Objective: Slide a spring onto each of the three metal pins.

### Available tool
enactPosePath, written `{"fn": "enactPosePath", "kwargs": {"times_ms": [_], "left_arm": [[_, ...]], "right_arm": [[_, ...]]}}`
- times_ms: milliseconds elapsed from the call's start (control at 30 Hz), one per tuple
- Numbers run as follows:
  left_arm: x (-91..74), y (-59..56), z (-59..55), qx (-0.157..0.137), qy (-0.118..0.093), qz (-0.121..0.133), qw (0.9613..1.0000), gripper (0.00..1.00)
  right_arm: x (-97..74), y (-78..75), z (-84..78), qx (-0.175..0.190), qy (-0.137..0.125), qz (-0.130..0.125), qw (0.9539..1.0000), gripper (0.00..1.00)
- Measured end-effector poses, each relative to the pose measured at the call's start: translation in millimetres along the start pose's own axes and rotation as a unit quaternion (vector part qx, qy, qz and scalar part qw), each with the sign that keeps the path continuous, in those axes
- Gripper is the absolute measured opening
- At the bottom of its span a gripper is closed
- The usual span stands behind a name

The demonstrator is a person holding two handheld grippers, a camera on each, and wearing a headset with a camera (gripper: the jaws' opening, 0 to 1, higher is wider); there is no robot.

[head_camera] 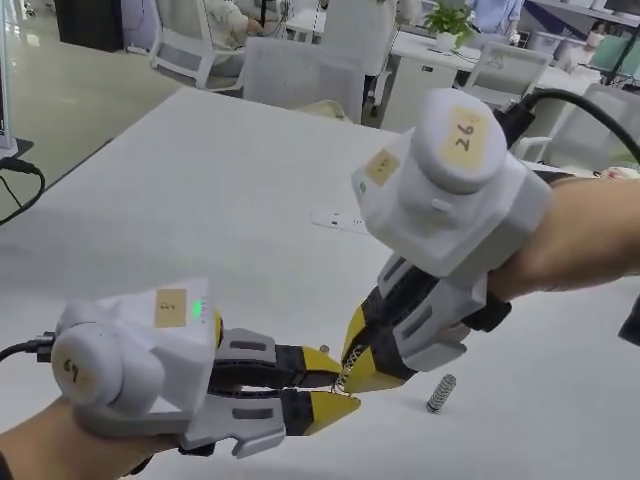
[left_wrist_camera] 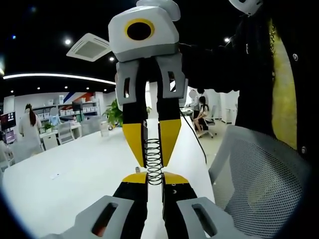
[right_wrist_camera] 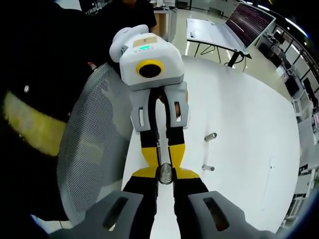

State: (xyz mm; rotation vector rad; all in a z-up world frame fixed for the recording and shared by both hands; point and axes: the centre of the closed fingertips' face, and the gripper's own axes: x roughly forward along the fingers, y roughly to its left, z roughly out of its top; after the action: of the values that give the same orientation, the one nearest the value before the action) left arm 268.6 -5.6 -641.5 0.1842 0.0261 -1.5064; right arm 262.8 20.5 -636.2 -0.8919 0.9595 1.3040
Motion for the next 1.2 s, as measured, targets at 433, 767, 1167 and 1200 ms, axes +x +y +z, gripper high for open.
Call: {"fn": "enactPosePath", "kwargs": {"times_ms": [433, 767, 1167, 1200], "left_arm": [[1.6, -1.1, -6.2, 0.000, 0.019, -0.001, 0.9998, 0.13], [1.5, -4.0, -5.6, -0.031, 0.017, -0.006, 0.9994, 0.27], [2.8, -10.7, -11.9, -0.054, 0.034, -0.019, 0.9978, 0.48], [3.1, -11.5, -12.0, -0.056, 0.034, -0.020, 0.9976, 0.51]], "right_arm": [[1.2, -3.3, -0.4, -0.003, 0.009, -0.001, 1.0000, 0.08], [1.1, -4.2, -1.1, -0.004, 0.010, -0.002, 0.9999, 0.08], [-0.5, -5.7, -1.6, -0.006, 0.007, -0.005, 0.9999, 0.08], [-0.6, -5.5, -1.6, -0.006, 0.007, -0.004, 0.9999, 0.08]]}}
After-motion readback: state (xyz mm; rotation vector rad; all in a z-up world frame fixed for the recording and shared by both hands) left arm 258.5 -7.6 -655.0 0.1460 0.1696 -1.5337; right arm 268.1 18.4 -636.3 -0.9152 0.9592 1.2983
